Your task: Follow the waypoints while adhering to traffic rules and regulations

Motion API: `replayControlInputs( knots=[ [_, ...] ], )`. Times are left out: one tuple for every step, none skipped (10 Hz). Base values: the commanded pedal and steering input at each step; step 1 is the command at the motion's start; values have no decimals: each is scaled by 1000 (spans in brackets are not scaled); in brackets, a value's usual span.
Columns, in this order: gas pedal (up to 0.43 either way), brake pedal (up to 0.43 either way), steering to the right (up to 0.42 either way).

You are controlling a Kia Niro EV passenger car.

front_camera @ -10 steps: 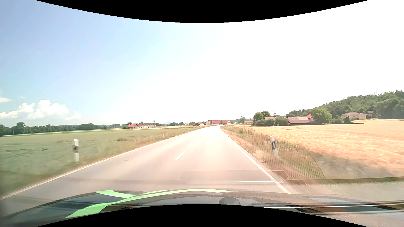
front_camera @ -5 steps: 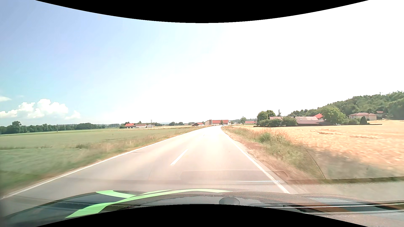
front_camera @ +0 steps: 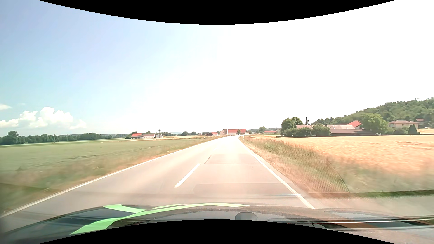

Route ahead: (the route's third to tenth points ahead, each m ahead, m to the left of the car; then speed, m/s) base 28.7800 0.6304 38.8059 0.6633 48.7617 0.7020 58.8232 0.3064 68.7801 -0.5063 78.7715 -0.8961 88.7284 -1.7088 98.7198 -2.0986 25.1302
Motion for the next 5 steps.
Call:
replayControlInputs(
  knots=[
    [268,0,-2],
    [268,0,-1],
    [268,0,-1],
    [220,0,-2],
    [220,0,-1]
  ],
)
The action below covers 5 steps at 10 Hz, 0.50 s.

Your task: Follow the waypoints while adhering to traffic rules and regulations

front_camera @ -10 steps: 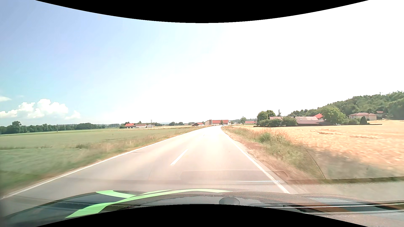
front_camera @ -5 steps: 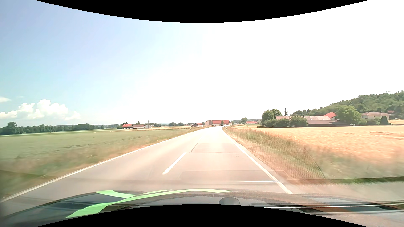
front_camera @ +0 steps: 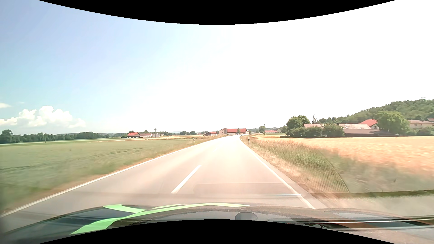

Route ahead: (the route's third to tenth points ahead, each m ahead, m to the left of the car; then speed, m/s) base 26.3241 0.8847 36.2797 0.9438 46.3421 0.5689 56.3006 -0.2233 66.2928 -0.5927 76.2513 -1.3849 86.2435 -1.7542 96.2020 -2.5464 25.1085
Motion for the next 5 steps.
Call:
replayControlInputs(
  knots=[
    [220,0,1],
    [220,0,3],
    [220,0,5],
    [220,0,5],
    [220,0,5]
  ],
)
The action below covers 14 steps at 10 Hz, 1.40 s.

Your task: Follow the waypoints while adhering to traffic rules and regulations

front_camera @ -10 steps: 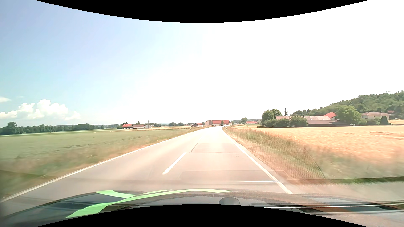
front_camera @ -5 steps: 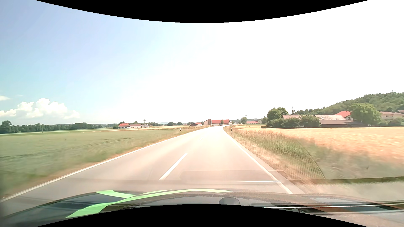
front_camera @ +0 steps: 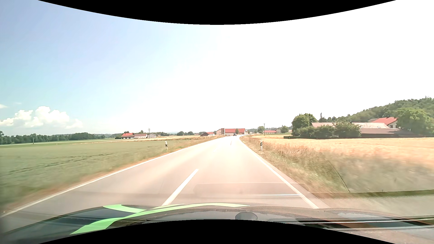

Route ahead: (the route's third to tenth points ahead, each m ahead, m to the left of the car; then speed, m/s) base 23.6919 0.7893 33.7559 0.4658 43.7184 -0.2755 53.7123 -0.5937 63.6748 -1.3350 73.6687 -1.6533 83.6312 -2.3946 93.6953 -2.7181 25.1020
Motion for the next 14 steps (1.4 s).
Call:
replayControlInputs(
  knots=[
    [220,0,5],
    [220,0,5],
    [240,0,3],
    [260,0,2],
    [260,0,1],
    [268,0,1],
    [287,0,1],
    [299,0,1],
    [311,0,1],
    [311,0,1],
    [311,0,1],
    [260,0,1],
    [248,0,1],
    [260,0,1]
  ],
)
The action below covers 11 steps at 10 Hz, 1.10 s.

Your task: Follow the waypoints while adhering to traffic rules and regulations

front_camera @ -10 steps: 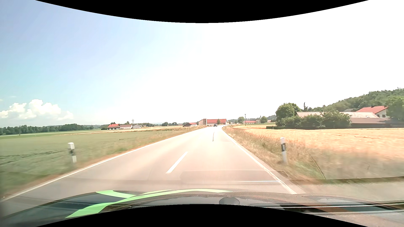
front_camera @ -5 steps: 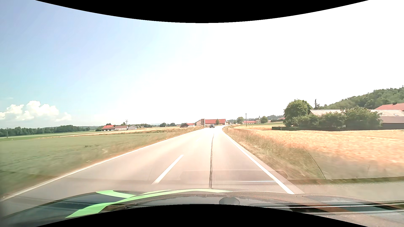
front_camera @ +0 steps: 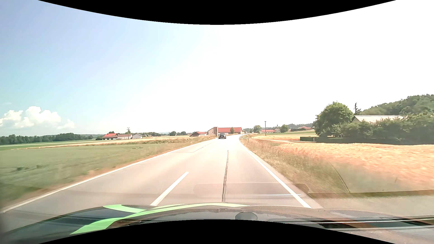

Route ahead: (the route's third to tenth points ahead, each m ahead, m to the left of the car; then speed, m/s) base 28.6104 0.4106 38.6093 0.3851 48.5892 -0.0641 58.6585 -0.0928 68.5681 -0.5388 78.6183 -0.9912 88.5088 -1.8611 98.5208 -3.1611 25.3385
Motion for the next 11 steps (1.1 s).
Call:
replayControlInputs(
  knots=[
    [268,0,1],
    [287,0,1],
    [319,0,1],
    [319,0,1],
    [319,0,1],
    [331,0,1],
    [331,0,1],
    [339,0,1],
    [339,0,2],
    [339,0,1],
    [339,0,1]
  ],
)
